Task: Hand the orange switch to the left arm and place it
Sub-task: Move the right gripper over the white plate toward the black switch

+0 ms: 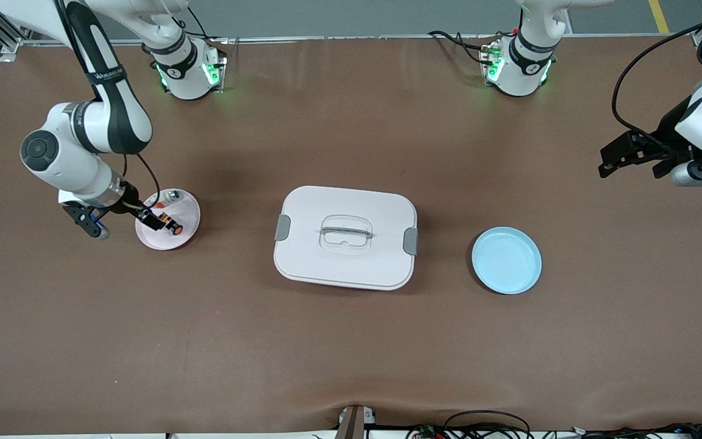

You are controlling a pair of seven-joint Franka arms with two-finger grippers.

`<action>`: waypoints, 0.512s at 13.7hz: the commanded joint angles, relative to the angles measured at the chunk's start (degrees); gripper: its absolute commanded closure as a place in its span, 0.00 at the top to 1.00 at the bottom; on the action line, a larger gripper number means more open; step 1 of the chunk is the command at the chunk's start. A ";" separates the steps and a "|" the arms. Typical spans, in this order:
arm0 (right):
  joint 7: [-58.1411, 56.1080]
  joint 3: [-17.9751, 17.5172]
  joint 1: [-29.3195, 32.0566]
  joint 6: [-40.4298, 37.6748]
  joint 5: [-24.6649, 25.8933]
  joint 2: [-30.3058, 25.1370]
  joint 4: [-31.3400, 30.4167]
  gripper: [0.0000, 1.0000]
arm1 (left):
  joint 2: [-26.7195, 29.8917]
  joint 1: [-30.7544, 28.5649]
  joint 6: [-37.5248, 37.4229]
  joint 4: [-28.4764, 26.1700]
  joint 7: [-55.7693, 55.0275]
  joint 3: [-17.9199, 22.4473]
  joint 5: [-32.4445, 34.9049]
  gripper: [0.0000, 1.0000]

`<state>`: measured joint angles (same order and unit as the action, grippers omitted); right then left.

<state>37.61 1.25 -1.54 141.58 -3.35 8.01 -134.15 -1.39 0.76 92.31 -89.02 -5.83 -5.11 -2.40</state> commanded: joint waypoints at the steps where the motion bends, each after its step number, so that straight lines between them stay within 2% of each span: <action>1: 0.80 0.16 -0.57 7.89 -0.26 2.18 -3.38 1.00 | 0.07 -0.24 -0.90 0.87 0.20 -0.43 0.20 1.00; 7: 0.71 0.16 -0.75 11.17 -0.26 5.87 -3.83 1.00 | -0.01 -0.33 -0.81 0.87 0.47 -0.43 0.20 1.00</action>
<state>37.61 1.25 -1.64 151.59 -3.35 13.35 -137.73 -1.39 0.83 92.31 -88.94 -5.83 -5.11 -2.40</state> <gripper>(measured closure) 0.000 0.000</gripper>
